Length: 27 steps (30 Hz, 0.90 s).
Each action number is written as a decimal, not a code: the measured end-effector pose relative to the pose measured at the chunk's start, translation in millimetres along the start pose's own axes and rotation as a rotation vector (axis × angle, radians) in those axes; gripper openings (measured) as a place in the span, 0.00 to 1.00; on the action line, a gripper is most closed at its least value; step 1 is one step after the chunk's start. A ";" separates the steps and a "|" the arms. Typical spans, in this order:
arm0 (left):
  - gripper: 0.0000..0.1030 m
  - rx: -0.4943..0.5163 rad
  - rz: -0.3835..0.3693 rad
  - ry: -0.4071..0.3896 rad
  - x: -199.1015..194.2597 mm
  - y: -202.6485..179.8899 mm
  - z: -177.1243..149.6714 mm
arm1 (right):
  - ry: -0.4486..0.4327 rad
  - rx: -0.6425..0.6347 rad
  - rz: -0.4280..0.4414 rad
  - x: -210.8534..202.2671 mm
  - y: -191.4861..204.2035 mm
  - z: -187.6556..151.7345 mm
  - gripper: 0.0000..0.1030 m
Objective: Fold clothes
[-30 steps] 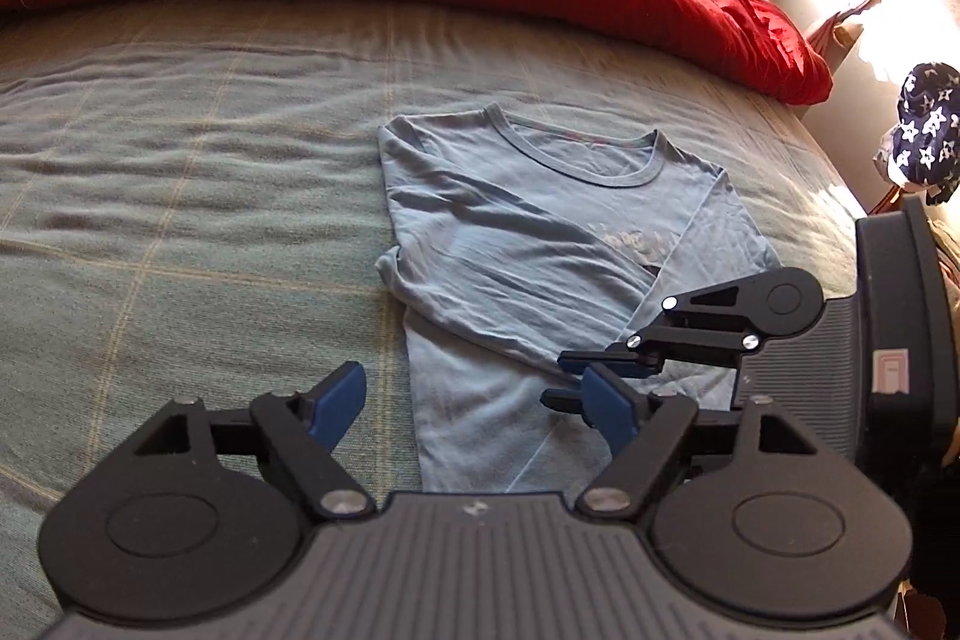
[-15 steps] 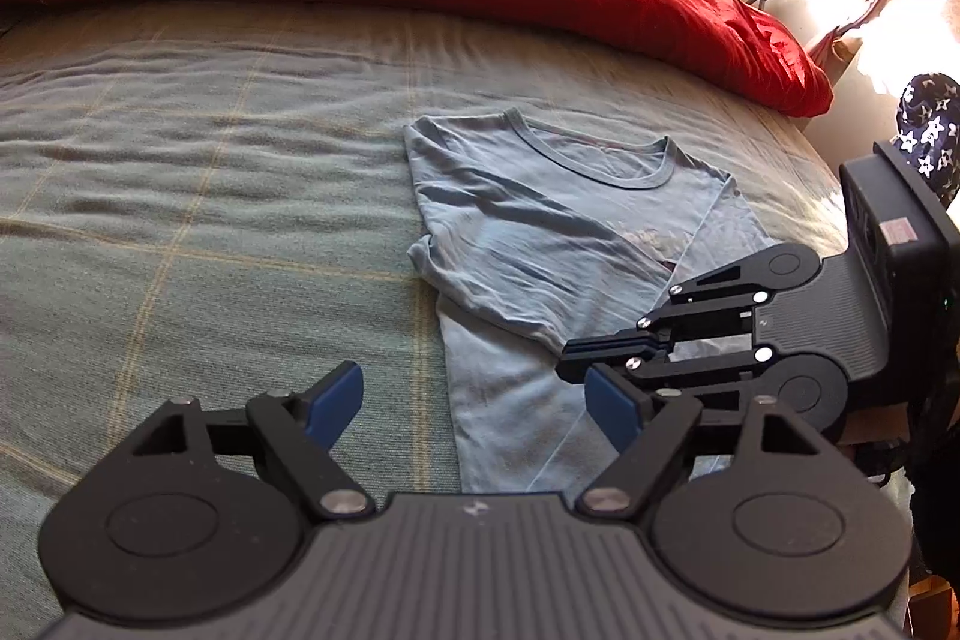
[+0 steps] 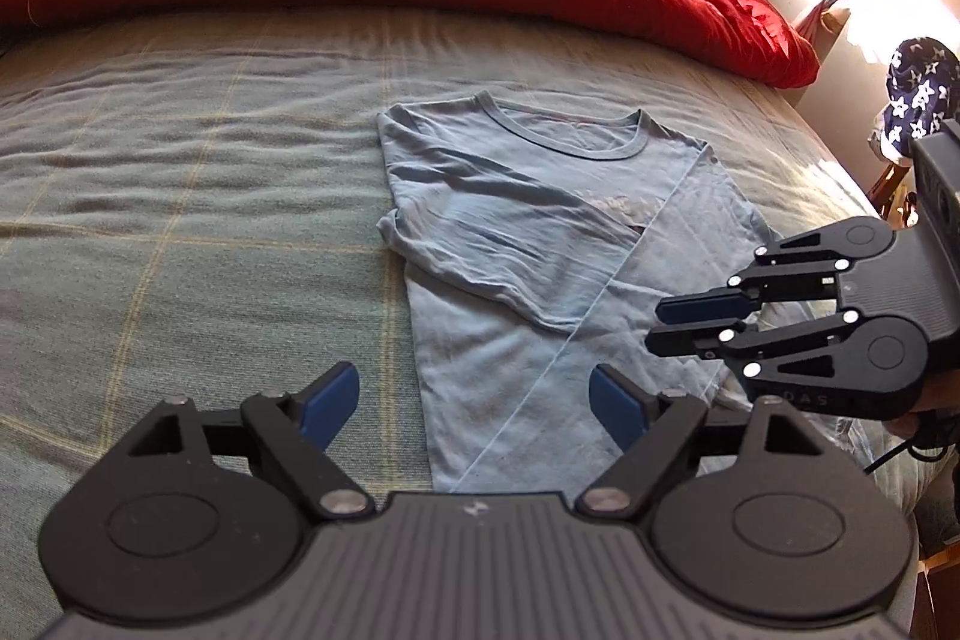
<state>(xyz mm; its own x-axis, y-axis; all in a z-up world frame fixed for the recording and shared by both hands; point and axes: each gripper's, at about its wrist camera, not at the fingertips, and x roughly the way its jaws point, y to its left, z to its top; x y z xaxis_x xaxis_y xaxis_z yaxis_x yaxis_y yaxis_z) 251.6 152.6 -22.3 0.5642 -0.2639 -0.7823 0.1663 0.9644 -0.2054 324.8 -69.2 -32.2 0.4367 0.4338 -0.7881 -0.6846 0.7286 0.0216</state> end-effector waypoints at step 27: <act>0.91 0.310 0.154 0.057 -20.6 -119.7 -194.8 | -0.074 0.298 -0.206 -125.5 37.7 -248.2 0.49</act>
<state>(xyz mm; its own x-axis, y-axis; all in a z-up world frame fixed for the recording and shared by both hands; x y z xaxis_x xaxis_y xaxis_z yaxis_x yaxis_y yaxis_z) 62.5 45.4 -96.1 0.5569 -0.1056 -0.8238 0.3251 0.9405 0.0993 99.4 -227.7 -85.2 0.5960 0.2909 -0.7485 -0.3828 0.9223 0.0537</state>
